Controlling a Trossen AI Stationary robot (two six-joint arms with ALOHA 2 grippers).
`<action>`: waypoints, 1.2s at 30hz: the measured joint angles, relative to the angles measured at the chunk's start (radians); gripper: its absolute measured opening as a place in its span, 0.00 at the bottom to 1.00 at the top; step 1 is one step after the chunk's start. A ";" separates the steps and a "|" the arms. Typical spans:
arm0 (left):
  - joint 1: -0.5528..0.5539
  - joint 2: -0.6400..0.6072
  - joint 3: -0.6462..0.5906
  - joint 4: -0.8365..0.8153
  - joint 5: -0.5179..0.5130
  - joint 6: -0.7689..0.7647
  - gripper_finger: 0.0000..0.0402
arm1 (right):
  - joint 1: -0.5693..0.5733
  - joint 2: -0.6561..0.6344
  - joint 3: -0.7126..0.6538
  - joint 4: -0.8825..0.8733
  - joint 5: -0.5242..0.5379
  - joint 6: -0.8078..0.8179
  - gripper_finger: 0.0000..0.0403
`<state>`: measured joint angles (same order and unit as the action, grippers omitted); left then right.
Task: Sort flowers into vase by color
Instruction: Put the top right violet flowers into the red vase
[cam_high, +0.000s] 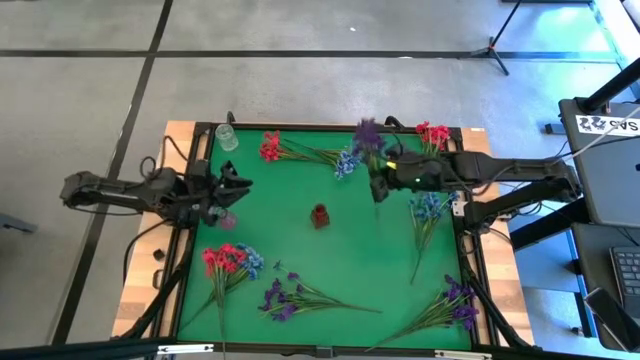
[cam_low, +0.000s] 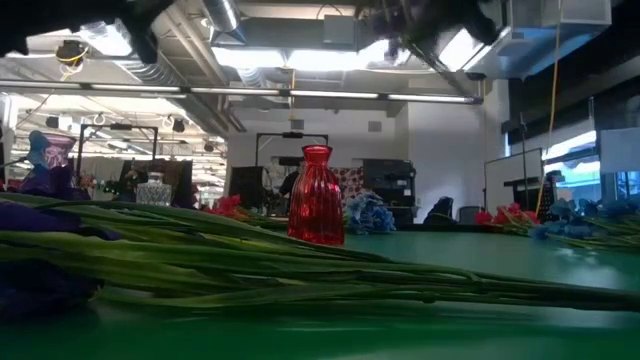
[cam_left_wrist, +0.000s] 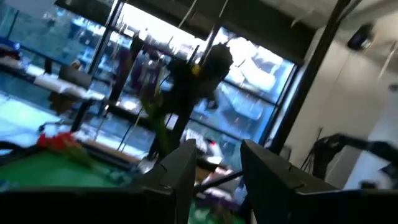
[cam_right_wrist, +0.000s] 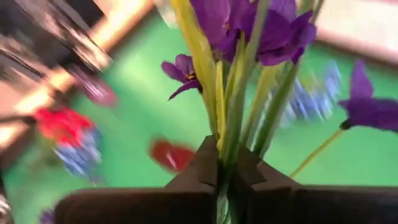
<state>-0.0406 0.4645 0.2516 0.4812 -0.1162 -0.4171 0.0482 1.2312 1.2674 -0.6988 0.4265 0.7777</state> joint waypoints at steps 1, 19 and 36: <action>0.000 0.031 0.009 -0.002 -0.004 -0.005 0.31 | 0.013 0.000 0.000 0.062 0.030 -0.029 0.03; -0.001 0.143 0.056 0.004 0.023 -0.184 0.31 | 0.097 0.213 -0.001 0.759 0.166 -0.623 0.01; -0.030 0.142 0.154 0.001 0.013 -0.122 0.31 | 0.095 0.319 0.000 0.795 0.104 -0.706 0.04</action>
<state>-0.0704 0.6067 0.4057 0.4824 -0.1027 -0.5396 0.1436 1.5499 1.2674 0.0966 0.5303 0.0717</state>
